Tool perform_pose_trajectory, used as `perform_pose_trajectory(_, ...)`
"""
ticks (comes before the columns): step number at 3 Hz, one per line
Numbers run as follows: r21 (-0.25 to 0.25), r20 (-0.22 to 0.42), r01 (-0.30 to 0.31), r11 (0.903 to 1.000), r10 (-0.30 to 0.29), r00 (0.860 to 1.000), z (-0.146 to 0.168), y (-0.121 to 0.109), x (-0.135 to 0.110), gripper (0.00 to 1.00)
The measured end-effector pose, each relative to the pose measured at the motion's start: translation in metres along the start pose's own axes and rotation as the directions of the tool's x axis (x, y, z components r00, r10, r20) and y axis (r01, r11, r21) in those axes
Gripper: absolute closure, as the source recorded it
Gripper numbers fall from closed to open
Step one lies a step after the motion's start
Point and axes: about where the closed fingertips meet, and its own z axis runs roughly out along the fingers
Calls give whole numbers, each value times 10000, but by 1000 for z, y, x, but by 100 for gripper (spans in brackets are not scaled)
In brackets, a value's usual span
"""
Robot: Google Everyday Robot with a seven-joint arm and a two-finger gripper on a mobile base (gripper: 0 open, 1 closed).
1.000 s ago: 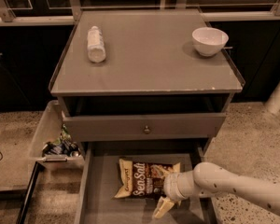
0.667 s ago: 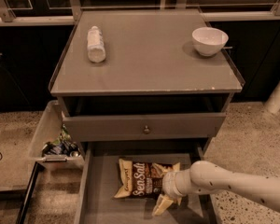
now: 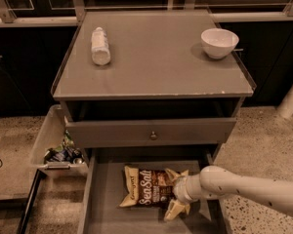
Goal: Pick brown chip bag from middle drawer and place on counter
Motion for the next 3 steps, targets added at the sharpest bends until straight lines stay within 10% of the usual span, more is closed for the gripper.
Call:
perform_pose_trajectory(1, -48, -16, -378, 9993, 378, 9993, 5, -2, 14, 0)
perform_pose_trajectory(3, -48, -15, -380, 9993, 380, 9993, 5, -2, 14, 42)
